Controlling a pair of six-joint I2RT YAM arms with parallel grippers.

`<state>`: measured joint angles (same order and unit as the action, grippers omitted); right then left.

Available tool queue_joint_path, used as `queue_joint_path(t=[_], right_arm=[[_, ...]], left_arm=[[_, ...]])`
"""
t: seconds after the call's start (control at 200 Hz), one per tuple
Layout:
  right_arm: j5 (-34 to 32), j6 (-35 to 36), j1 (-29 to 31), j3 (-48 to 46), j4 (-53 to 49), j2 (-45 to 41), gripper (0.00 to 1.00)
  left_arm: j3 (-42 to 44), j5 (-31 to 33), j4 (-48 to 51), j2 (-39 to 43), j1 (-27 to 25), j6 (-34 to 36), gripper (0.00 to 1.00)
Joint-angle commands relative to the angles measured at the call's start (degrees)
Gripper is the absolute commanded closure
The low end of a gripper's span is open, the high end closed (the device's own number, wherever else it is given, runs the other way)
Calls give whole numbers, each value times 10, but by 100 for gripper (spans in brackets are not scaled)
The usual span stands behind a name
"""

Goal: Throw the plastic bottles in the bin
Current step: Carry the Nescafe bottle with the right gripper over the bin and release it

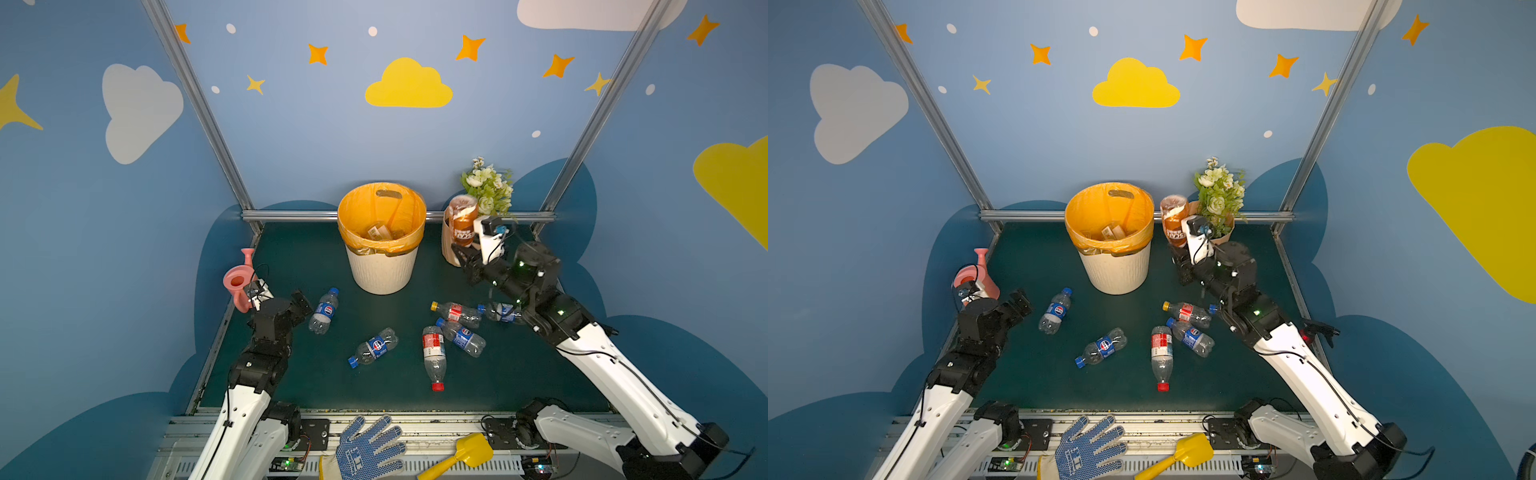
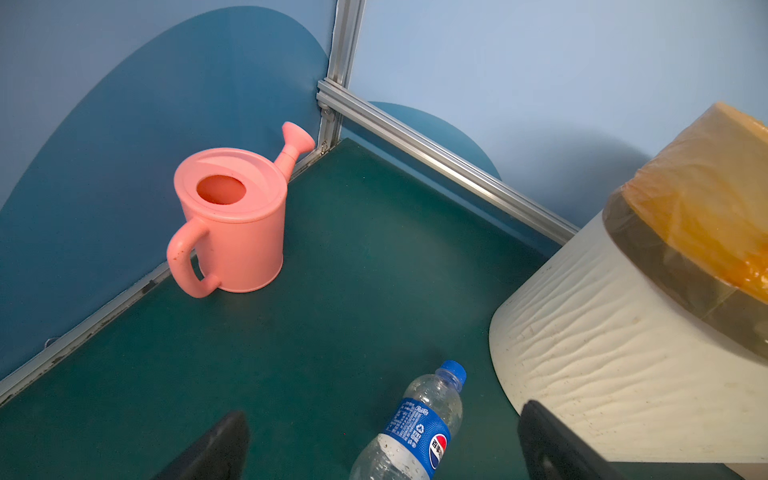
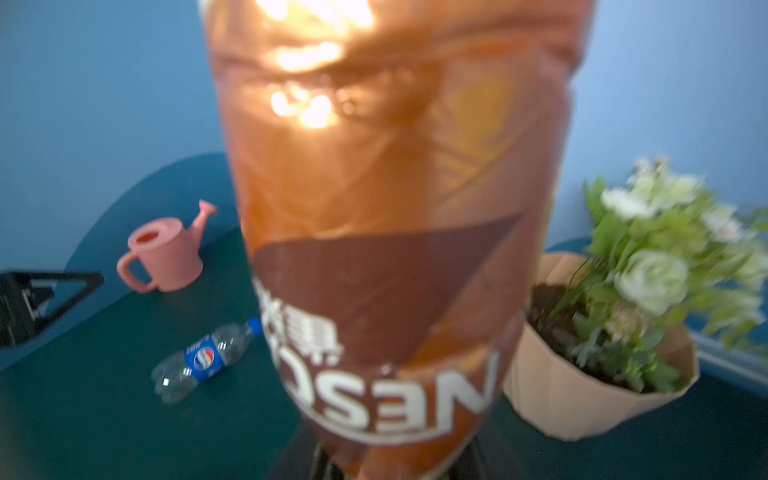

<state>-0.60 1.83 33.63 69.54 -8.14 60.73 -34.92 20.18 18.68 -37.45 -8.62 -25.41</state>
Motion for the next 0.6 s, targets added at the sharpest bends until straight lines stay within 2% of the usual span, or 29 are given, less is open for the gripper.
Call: queue_joint_path(t=[0.0, 0.14, 0.26, 0.465, 0.541, 0.591], right_arm=[[12, 39, -12, 82, 54, 1, 72], [56, 36, -20, 167, 76, 44, 72], [96, -1, -21, 209, 103, 97, 71], [160, -100, -21, 252, 136, 248, 70], [190, -127, -21, 285, 129, 319, 68], [213, -130, -21, 325, 107, 369, 63]], left_arm=[[-7, -10, -4, 2, 3, 12, 0], [-7, -23, 1, 3, 2, 15, 0], [-7, -38, 0, 1, 3, 16, 0], [-10, -50, 1, -3, 2, 16, 0], [-10, -52, 2, -3, 2, 18, 0], [-11, -53, 3, -3, 2, 20, 0]])
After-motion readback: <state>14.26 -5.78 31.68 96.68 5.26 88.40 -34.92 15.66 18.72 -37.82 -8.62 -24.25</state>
